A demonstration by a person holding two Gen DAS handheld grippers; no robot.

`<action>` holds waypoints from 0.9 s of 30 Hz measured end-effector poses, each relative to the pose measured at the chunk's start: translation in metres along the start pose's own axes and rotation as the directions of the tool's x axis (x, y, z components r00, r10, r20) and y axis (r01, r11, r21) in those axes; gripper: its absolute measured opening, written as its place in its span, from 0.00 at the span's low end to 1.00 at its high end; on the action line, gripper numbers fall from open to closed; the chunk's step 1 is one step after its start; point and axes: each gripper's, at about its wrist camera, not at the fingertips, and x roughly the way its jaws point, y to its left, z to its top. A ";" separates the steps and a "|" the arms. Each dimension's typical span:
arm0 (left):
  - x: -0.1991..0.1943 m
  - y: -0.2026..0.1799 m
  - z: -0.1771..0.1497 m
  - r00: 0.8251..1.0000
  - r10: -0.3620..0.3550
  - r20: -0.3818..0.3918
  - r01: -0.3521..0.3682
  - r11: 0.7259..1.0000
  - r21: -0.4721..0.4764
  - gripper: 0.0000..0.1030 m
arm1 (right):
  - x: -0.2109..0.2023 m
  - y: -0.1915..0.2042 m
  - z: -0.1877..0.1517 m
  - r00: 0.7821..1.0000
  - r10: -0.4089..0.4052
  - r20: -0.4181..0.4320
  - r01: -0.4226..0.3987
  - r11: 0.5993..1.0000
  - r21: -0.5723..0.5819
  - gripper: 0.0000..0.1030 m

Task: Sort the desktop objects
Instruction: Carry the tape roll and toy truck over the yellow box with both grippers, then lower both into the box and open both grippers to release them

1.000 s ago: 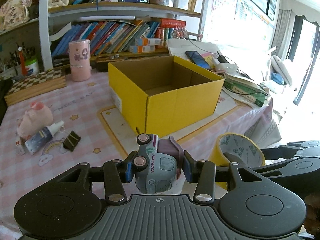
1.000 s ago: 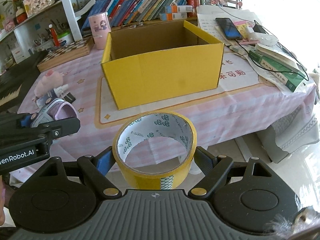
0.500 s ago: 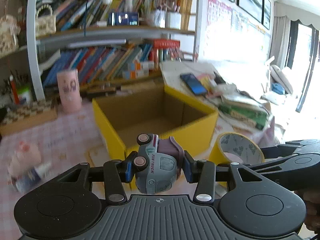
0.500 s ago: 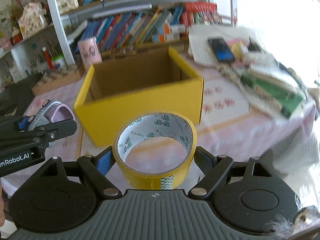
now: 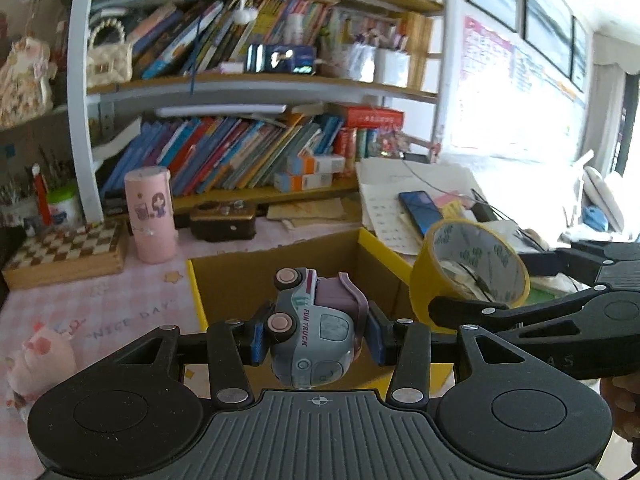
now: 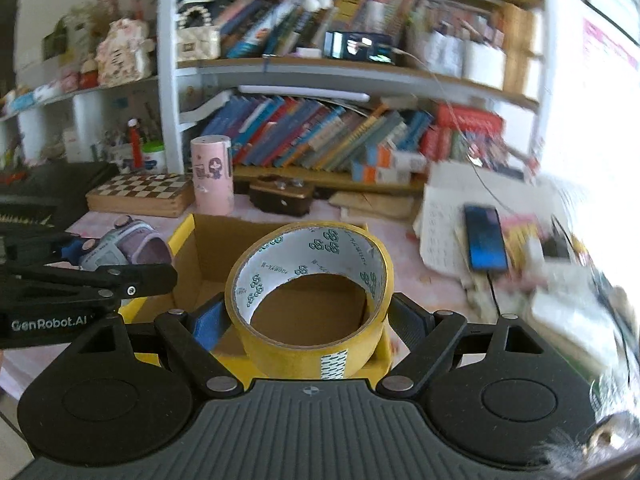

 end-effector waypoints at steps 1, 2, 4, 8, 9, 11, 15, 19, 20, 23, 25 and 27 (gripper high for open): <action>0.006 0.001 0.004 1.000 0.006 -0.005 -0.006 1.000 -0.005 0.43 | 0.008 -0.003 0.005 1.000 0.016 0.002 -0.016 0.999 -0.039 0.81; 0.012 0.002 0.006 1.000 0.019 -0.009 -0.019 1.000 -0.001 0.43 | 0.014 -0.006 0.009 1.000 0.028 0.002 -0.028 0.997 -0.068 0.81; 0.025 0.002 0.011 0.999 0.048 -0.019 -0.048 0.999 0.004 0.43 | 0.032 -0.012 0.016 0.998 0.055 -0.016 -0.057 0.991 -0.122 0.81; 0.054 0.007 0.015 0.994 0.090 -0.065 -0.091 0.996 -0.015 0.43 | 0.074 -0.016 0.025 0.996 0.068 -0.065 -0.084 0.955 -0.285 0.81; 0.062 0.008 0.014 0.992 0.101 -0.078 -0.103 0.995 -0.012 0.43 | 0.086 -0.016 0.026 0.994 0.070 -0.084 -0.094 0.941 -0.324 0.81; 0.077 0.008 0.012 0.986 0.120 -0.115 -0.120 0.993 -0.001 0.43 | 0.108 -0.014 0.028 0.988 0.083 -0.132 -0.129 0.910 -0.393 0.81; 0.106 0.003 0.005 0.971 0.147 -0.191 -0.141 0.989 0.045 0.43 | 0.146 0.000 0.021 0.969 0.087 -0.232 -0.204 0.810 -0.550 0.81; 0.125 -0.004 -0.002 0.954 0.158 -0.256 -0.141 0.986 0.086 0.43 | 0.173 0.012 0.010 0.947 0.073 -0.312 -0.268 0.712 -0.648 0.81; 0.128 -0.006 -0.003 0.949 0.162 -0.270 -0.141 0.985 0.096 0.43 | 0.179 0.014 0.008 0.940 0.069 -0.335 -0.286 0.698 -0.657 0.81; 0.135 -0.008 -0.008 0.936 0.172 -0.306 -0.143 0.983 0.115 0.43 | 0.191 0.016 0.004 0.923 0.066 -0.380 -0.320 0.682 -0.658 0.81; 0.139 -0.008 -0.010 0.929 0.177 -0.327 -0.144 0.982 0.121 0.43 | 0.196 0.017 0.003 0.914 0.065 -0.401 -0.335 0.678 -0.654 0.81; 0.139 -0.009 -0.011 0.926 0.180 -0.332 -0.147 0.982 0.122 0.43 | 0.200 0.018 0.001 0.905 0.062 -0.420 -0.350 0.669 -0.655 0.81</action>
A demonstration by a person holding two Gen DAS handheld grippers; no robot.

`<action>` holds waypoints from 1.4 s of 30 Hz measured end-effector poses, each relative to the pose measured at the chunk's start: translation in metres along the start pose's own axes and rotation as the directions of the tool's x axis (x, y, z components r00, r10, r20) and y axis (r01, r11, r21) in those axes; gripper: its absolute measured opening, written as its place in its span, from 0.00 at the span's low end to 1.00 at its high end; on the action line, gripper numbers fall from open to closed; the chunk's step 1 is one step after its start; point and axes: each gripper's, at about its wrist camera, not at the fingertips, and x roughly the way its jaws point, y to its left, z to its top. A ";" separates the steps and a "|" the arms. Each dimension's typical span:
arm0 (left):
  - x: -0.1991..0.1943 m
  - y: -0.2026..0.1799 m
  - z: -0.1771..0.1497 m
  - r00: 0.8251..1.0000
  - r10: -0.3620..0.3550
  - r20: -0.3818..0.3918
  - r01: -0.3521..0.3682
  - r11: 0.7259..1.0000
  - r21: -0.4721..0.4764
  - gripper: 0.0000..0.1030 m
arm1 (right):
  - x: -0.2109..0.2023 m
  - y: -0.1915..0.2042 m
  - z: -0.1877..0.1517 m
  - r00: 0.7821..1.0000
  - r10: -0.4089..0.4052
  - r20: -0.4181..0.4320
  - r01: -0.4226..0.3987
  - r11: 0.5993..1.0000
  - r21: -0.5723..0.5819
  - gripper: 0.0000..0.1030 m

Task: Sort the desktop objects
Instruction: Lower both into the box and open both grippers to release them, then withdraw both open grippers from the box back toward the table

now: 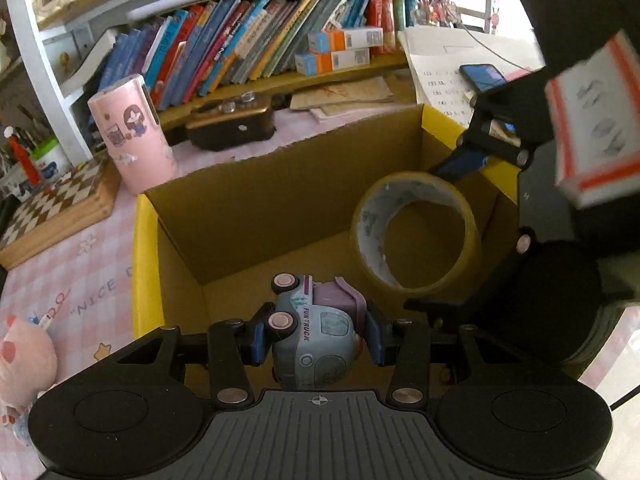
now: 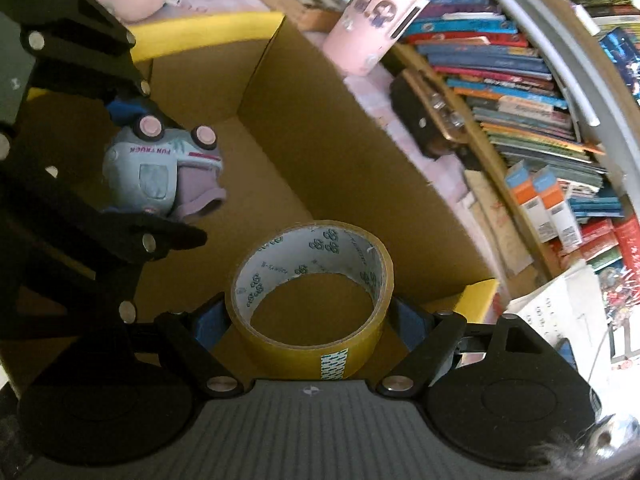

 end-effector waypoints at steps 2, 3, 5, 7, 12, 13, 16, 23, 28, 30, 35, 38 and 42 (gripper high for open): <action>0.001 0.000 0.001 1.000 0.004 -0.010 -0.004 1.000 0.002 0.43 | 0.005 0.001 -0.001 1.000 0.017 -0.021 -0.018 1.000 -0.005 0.81; 0.001 -0.001 0.002 1.000 0.005 -0.011 -0.005 1.000 0.001 0.43 | 0.006 0.002 -0.002 0.999 0.026 -0.028 -0.026 1.000 -0.007 0.81; 0.001 -0.001 0.001 1.000 0.006 -0.012 -0.006 1.000 0.000 0.43 | 0.007 0.003 -0.002 0.999 0.029 -0.030 -0.029 0.999 -0.018 0.81; -0.001 -0.001 0.000 1.000 0.007 -0.007 -0.007 1.000 -0.009 0.44 | 0.007 0.003 -0.001 0.999 0.039 -0.028 -0.040 0.999 -0.013 0.81; -0.012 -0.001 0.000 0.998 0.027 0.062 -0.026 1.000 -0.009 0.69 | 0.006 0.004 -0.001 0.998 0.050 -0.030 -0.050 0.999 -0.009 0.82; -0.016 -0.001 -0.001 0.996 0.047 0.079 -0.046 0.999 -0.008 0.76 | 0.004 0.004 -0.002 0.998 0.053 -0.026 -0.053 0.999 -0.004 0.82; -0.028 0.001 -0.001 0.990 0.068 0.122 -0.066 0.998 -0.024 0.85 | -0.003 0.000 -0.003 0.999 0.035 0.000 -0.035 0.999 0.027 0.86; -0.067 0.010 -0.002 0.964 0.117 0.240 -0.098 0.991 -0.089 0.91 | -0.034 -0.015 -0.010 0.996 0.032 0.085 -0.045 0.987 0.155 0.88; -0.089 0.016 -0.006 0.944 0.145 0.298 -0.115 0.987 -0.116 0.94 | -0.062 -0.019 -0.018 0.988 -0.010 0.155 -0.031 0.966 0.258 0.88; -0.097 0.018 -0.008 0.936 0.155 0.316 -0.117 0.984 -0.135 0.95 | -0.076 -0.020 -0.022 0.982 -0.035 0.184 -0.026 0.948 0.316 0.88; -0.118 0.024 -0.021 0.922 0.155 0.354 -0.107 0.983 -0.150 0.96 | -0.108 -0.013 -0.034 0.963 -0.113 0.243 -0.009 0.893 0.449 0.87; -0.129 0.027 -0.030 0.915 0.157 0.373 -0.107 0.983 -0.152 0.96 | -0.125 -0.006 -0.043 0.951 -0.168 0.261 0.001 0.842 0.539 0.87; -0.142 0.033 -0.048 0.901 0.176 0.396 -0.115 0.978 -0.174 0.96 | -0.147 0.009 -0.059 0.933 -0.242 0.265 -0.003 0.733 0.680 0.87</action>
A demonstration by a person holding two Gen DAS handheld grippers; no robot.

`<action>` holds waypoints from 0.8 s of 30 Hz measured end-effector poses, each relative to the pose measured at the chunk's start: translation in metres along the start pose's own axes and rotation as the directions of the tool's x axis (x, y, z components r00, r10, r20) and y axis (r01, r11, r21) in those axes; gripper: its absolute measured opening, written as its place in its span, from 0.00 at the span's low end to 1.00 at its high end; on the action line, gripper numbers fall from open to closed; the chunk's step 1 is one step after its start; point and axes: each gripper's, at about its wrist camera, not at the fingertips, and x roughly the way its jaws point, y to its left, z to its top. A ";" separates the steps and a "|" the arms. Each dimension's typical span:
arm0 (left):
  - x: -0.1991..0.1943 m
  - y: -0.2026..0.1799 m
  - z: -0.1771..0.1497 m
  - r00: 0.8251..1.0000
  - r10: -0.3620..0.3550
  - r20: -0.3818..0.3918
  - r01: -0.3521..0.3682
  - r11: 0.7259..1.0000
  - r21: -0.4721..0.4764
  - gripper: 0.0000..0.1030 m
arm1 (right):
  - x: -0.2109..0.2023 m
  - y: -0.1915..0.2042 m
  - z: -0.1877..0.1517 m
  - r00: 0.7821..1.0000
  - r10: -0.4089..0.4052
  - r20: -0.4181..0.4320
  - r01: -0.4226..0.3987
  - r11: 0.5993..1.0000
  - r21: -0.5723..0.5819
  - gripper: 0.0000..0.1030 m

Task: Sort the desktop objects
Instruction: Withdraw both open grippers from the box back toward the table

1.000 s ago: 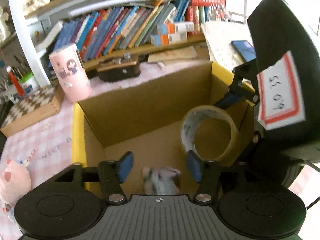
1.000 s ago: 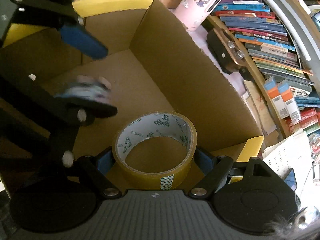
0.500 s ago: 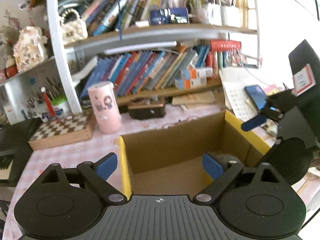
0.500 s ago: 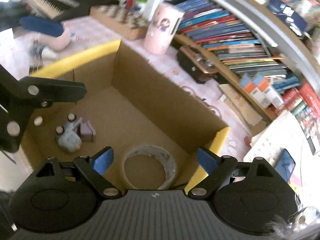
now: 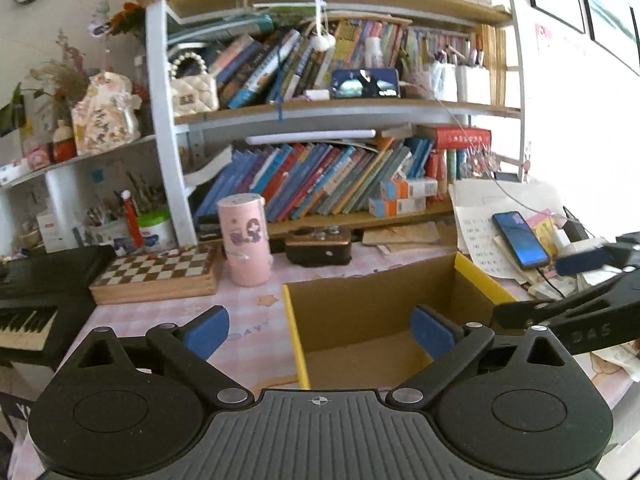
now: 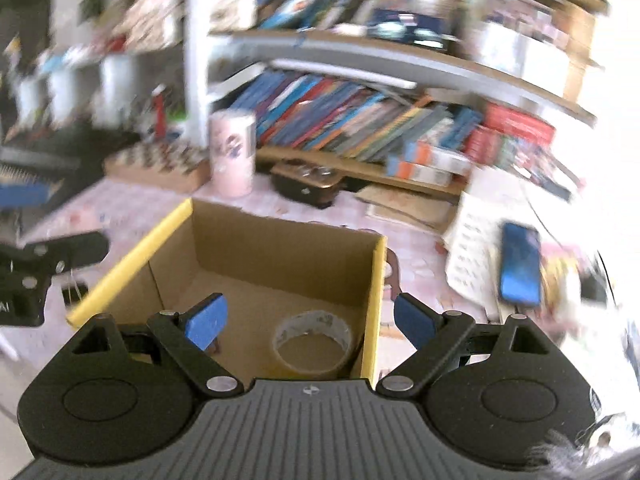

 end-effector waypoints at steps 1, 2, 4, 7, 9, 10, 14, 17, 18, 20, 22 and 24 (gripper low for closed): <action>-0.004 0.002 -0.002 1.000 -0.001 0.003 0.001 1.000 -0.005 0.96 | -0.006 0.002 -0.005 1.000 -0.016 0.010 0.016 0.999 0.032 0.87; -0.007 0.005 -0.006 1.000 -0.002 0.003 0.002 1.000 -0.011 0.96 | -0.013 0.005 -0.010 0.999 -0.034 0.016 0.033 0.997 0.063 0.87; -0.014 0.011 -0.012 1.000 -0.006 -0.003 0.006 1.000 -0.018 0.96 | -0.023 0.010 -0.020 0.998 -0.060 0.015 0.058 0.992 0.110 0.87; -0.022 0.019 -0.025 1.000 -0.008 -0.016 0.007 1.000 -0.019 0.97 | -0.034 0.023 -0.036 0.996 -0.094 0.004 0.092 0.981 0.172 0.87; -0.027 0.024 -0.034 1.000 -0.009 -0.024 0.009 1.000 -0.015 0.97 | -0.039 0.032 -0.044 0.993 -0.121 0.000 0.119 0.975 0.186 0.87; -0.029 0.027 -0.039 1.000 -0.010 -0.029 0.009 1.000 -0.012 0.97 | -0.041 0.037 -0.048 0.991 -0.135 -0.004 0.133 0.973 0.191 0.87; -0.039 0.038 -0.056 0.999 -0.008 -0.052 0.008 1.000 -0.007 0.97 | -0.049 0.062 -0.066 0.986 -0.167 -0.030 0.169 0.961 0.219 0.87; -0.047 0.048 -0.067 0.998 -0.008 -0.064 0.007 1.000 -0.012 0.97 | -0.054 0.082 -0.077 0.981 -0.186 -0.052 0.194 0.951 0.241 0.87; -0.050 0.052 -0.070 0.998 -0.008 -0.067 0.007 1.000 -0.009 0.97 | -0.055 0.088 -0.079 0.980 -0.191 -0.059 0.200 0.948 0.246 0.87; -0.056 0.057 -0.077 0.997 -0.007 -0.074 0.007 1.000 0.006 0.97 | -0.059 0.102 -0.084 0.978 -0.199 -0.068 0.210 0.946 0.247 0.87; -0.062 0.062 -0.082 0.997 -0.005 -0.078 0.006 1.000 0.022 0.97 | -0.062 0.116 -0.088 0.976 -0.204 -0.073 0.216 0.947 0.238 0.87; -0.068 0.067 -0.088 0.996 -0.002 -0.085 0.006 0.999 0.040 0.97 | -0.066 0.130 -0.093 0.974 -0.215 -0.073 0.226 0.947 0.228 0.87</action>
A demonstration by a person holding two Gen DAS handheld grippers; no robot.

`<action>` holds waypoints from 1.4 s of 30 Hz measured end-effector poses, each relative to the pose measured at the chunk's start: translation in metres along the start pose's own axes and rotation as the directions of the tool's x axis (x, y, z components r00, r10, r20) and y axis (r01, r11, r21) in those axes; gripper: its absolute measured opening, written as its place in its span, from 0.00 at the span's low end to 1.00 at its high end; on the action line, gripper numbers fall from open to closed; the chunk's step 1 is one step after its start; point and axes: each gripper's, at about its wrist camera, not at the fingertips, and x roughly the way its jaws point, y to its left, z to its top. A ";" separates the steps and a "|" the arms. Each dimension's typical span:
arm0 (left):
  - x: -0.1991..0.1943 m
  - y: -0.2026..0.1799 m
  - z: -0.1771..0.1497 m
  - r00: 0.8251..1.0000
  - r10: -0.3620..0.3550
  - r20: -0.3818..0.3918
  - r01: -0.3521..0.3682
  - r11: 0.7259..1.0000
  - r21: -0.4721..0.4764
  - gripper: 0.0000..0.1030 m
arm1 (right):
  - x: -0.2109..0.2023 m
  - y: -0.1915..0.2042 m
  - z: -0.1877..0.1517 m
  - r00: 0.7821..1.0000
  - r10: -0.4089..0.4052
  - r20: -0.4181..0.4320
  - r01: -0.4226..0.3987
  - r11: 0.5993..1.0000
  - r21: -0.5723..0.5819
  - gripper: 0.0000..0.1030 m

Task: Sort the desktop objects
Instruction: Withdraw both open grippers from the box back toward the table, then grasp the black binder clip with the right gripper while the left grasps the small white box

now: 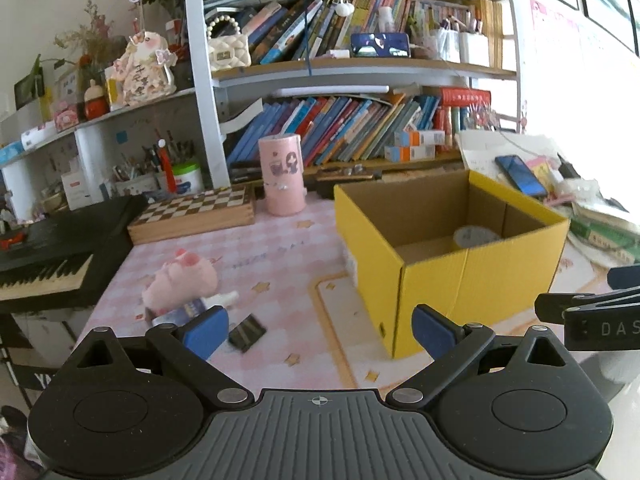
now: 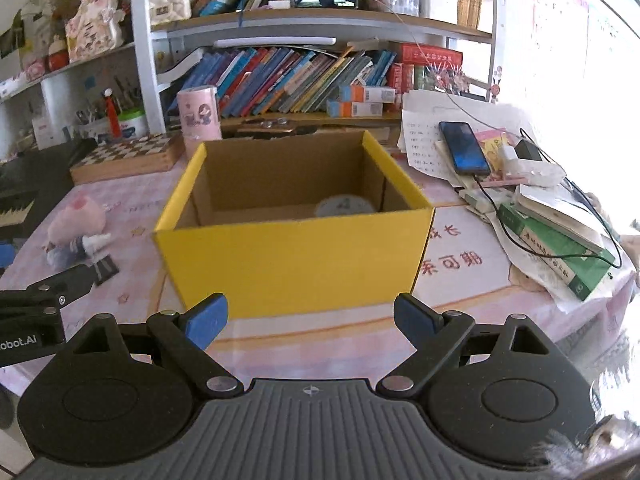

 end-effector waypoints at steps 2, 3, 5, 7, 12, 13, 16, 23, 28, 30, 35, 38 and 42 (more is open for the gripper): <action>-0.003 0.004 -0.005 1.000 0.004 -0.010 -0.003 1.000 0.010 0.97 | -0.004 0.009 -0.008 1.000 -0.010 -0.003 0.010 1.000 -0.006 0.87; -0.006 0.008 -0.009 1.000 0.003 -0.019 -0.003 1.000 0.013 0.97 | -0.006 0.014 -0.012 1.000 -0.015 -0.006 0.015 1.000 -0.006 0.87; -0.010 0.013 -0.013 1.000 -0.002 -0.031 0.003 1.000 0.017 0.97 | -0.009 0.021 -0.019 1.000 -0.024 -0.019 0.024 1.000 0.000 0.87; -0.016 0.019 -0.019 0.999 -0.008 -0.039 0.009 1.000 0.023 0.97 | -0.014 0.028 -0.026 0.999 -0.023 -0.028 0.024 1.000 0.012 0.87; -0.026 0.033 -0.030 0.997 -0.025 -0.069 0.027 0.999 0.028 0.97 | -0.021 0.047 -0.039 0.998 0.011 -0.062 -0.009 0.999 0.031 0.87; -0.027 0.036 -0.032 0.997 -0.027 -0.073 0.030 0.999 0.028 0.97 | -0.022 0.052 -0.041 0.997 0.017 -0.071 -0.015 0.999 0.033 0.87; -0.030 0.045 -0.039 0.995 -0.036 -0.097 0.039 0.999 0.026 0.97 | -0.025 0.063 -0.046 0.996 0.031 -0.085 -0.028 0.999 0.036 0.87; -0.036 0.065 -0.049 0.992 -0.033 -0.118 0.035 0.999 0.014 0.97 | -0.030 0.092 -0.052 0.992 0.084 -0.098 -0.084 0.996 0.004 0.84; -0.040 0.080 -0.053 0.993 -0.010 -0.116 0.010 1.000 -0.001 0.97 | -0.031 0.109 -0.052 0.990 0.108 -0.093 -0.110 0.994 -0.025 0.82; -0.041 0.085 -0.054 0.993 -0.001 -0.115 0.000 1.000 -0.007 0.97 | -0.031 0.115 -0.052 0.989 0.119 -0.093 -0.122 0.992 -0.035 0.81; -0.045 0.100 -0.058 0.994 0.029 -0.110 -0.032 0.999 -0.027 0.97 | -0.028 0.131 -0.049 0.985 0.147 -0.093 -0.153 0.986 -0.063 0.81; -0.048 0.111 -0.059 0.993 0.049 -0.105 -0.054 0.997 -0.047 0.97 | -0.028 0.142 -0.047 0.982 0.166 -0.089 -0.174 0.981 -0.088 0.81; -0.050 0.121 -0.060 0.992 0.066 -0.104 -0.073 0.995 -0.066 0.97 | -0.028 0.154 -0.046 0.979 0.187 -0.086 -0.196 0.974 -0.116 0.81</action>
